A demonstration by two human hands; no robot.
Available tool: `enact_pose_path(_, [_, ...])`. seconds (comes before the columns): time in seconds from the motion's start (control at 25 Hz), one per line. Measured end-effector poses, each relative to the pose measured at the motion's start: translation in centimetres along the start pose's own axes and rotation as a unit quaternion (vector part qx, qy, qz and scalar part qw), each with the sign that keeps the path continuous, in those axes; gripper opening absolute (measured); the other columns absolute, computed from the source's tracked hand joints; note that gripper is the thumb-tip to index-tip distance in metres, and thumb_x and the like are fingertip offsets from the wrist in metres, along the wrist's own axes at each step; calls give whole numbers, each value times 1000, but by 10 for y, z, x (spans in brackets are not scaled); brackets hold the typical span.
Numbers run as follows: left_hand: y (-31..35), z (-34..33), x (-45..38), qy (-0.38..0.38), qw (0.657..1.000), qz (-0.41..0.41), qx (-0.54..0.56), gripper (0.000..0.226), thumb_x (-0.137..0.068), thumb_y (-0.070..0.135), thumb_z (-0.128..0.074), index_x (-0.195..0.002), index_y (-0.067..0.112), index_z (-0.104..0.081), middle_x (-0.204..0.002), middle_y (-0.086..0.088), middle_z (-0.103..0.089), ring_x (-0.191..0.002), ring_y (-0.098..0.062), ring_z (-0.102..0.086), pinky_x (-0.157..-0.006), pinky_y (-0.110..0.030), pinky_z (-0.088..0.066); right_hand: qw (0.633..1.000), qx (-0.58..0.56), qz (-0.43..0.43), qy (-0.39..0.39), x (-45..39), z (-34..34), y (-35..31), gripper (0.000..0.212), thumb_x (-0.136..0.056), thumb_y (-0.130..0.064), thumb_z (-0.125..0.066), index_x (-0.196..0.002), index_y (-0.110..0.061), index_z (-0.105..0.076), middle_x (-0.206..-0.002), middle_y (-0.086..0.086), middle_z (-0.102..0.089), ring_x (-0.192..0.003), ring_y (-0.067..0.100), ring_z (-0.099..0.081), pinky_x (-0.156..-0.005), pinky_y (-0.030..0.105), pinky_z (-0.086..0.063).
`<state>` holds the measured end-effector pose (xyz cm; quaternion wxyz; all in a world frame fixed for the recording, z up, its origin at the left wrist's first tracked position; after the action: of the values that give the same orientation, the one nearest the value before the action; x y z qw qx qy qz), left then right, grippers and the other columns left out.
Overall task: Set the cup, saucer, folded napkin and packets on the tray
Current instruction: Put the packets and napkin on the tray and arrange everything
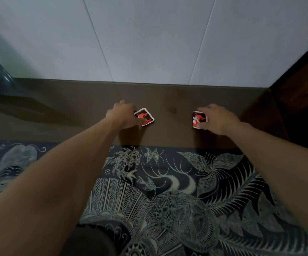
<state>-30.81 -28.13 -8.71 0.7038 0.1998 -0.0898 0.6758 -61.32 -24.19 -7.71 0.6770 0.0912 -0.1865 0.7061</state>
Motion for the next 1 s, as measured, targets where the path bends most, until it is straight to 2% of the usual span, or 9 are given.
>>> enact_pose_path(0.08, [1,-5,-3,23,1000,2,18,63,-69,63,-71,-117,25,-59,-122,-11,-48,-119,-33,-44,-96,-49,-43,1000,10,0,14,-5,-5,2,64,-90,-40,-63,-146,-22,-38,-144,13,-40,-127,35,-43,-103,47,-41])
enact_pose_path(0.28, [3,-7,-5,49,997,-3,59,61,-65,51,-81,-112,20,-55,-120,-11,-50,-119,-33,-43,-97,-52,-42,998,-28,-17,48,-9,-4,2,58,-82,-36,-74,-132,-19,-51,-127,12,-48,-114,33,-52,-91,43,-45])
enact_pose_path(0.4, [6,-7,-2,58,994,1,90,57,-69,39,-82,-109,15,-49,-112,-11,-58,-105,-33,-52,-89,-49,-47,995,-73,-29,64,-3,-5,-1,54,-77,-32,-79,-122,-19,-52,-122,11,-48,-105,32,-56,-84,39,-46])
enact_pose_path(0.56, [9,-9,12,77,990,2,122,38,-83,22,-67,-113,13,-46,-104,-14,-62,-91,-35,-58,-77,-45,-51,992,-94,-29,78,13,-8,-5,42,-80,-23,-77,-112,-19,-50,-115,9,-55,-97,29,-57,-75,33,-40])
enact_pose_path(0.68, [8,-9,31,86,986,5,141,25,-88,19,-60,-109,12,-48,-100,-14,-62,-85,-34,-58,-72,-43,-52,990,-94,-44,97,34,-7,-6,24,-88,-23,-67,-105,-21,-51,-104,11,-65,-85,28,-57,-69,33,-39])
enact_pose_path(0.84, [8,-9,68,81,983,9,163,20,-90,17,-57,-109,14,-52,-95,-9,-63,-82,-29,-60,-72,-41,-53,988,-109,-66,88,76,-7,-9,17,-89,-25,-65,-106,-24,-59,-105,8,-69,-90,27,-62,-71,33,-45])
enact_pose_path(1.0, [11,-9,125,76,977,-9,198,13,-94,15,-54,-107,14,-53,-77,3,-57,-62,-14,-57,-50,-27,-42,985,-127,-81,86,133,-9,-16,15,-88,-24,-65,-102,-27,-62,-102,4,-71,-85,24,-62,-70,32,-48])
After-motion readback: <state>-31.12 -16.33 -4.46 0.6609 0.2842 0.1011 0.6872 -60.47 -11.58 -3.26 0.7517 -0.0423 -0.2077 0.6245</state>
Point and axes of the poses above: each hand's wrist, its own x-axis away from the middle knuckle, its own z-axis out of the back of the hand, y = z × x, the point moved 1 cm from there along -x, towards the middle knuckle
